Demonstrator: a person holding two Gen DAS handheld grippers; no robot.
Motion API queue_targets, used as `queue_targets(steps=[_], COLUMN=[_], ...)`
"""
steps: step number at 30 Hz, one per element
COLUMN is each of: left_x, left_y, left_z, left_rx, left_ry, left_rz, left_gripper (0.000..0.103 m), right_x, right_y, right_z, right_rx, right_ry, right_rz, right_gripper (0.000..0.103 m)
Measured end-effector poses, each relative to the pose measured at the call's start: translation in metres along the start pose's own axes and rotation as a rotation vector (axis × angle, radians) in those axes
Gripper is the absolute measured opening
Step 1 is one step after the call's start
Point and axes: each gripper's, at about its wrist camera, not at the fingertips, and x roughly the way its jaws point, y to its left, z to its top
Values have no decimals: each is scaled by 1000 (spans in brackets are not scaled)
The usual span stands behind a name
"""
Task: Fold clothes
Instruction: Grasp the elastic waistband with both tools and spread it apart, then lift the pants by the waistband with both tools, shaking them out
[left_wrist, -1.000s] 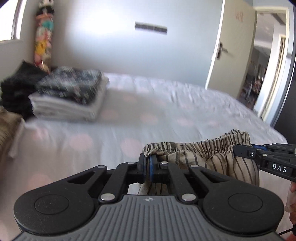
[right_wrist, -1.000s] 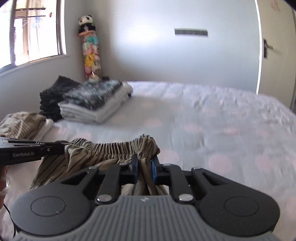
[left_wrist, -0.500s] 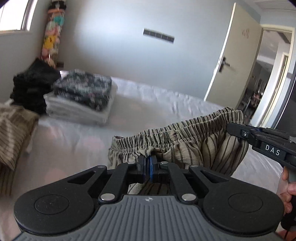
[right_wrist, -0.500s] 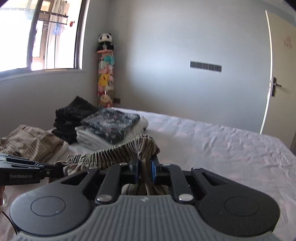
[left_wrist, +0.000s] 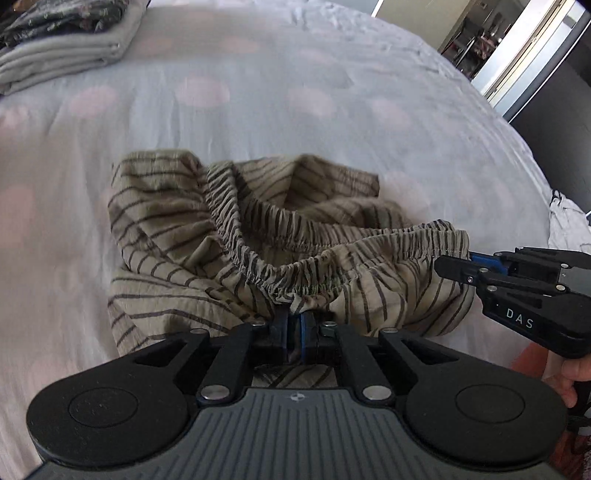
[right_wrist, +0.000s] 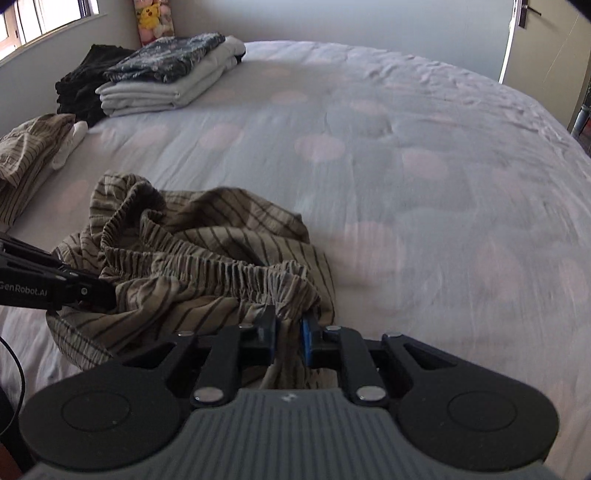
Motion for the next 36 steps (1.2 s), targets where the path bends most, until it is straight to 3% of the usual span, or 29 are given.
queue_targets(steps=[5,8,10,13,21,28,32,36], left_x=[-12,-28,-39,-54,-77,-82,-83,-79], left_y=[-5,-7,-7,-8,-8,-7,-18,-31], left_z=[-2,-2,-2,-1,10,23,32,37], left_rx=[35,64,82,100,121,145,213,395], left_ry=[-37,-90,-127,-182,-256,-288,-291,-247], left_rz=[16,18,22,26,33,43,26,64], left_gripper=[20,37,48,49,50,50,50,55], right_x=[4,-6,-16,-31,-55,-51,-44,-28], right_y=[4,3,1,-1,-4,1,6,0], right_z=[-1,1,2,4,16,29,33,41], right_rx=[-29,-49,-68,-120,-285,-416,-501,-548], right_ry=[61,48,33,10,0,36,61,100], right_rz=[21,29,31,33,74,137,162,149], right_gripper=[29,42,44,50,50,50,50,50])
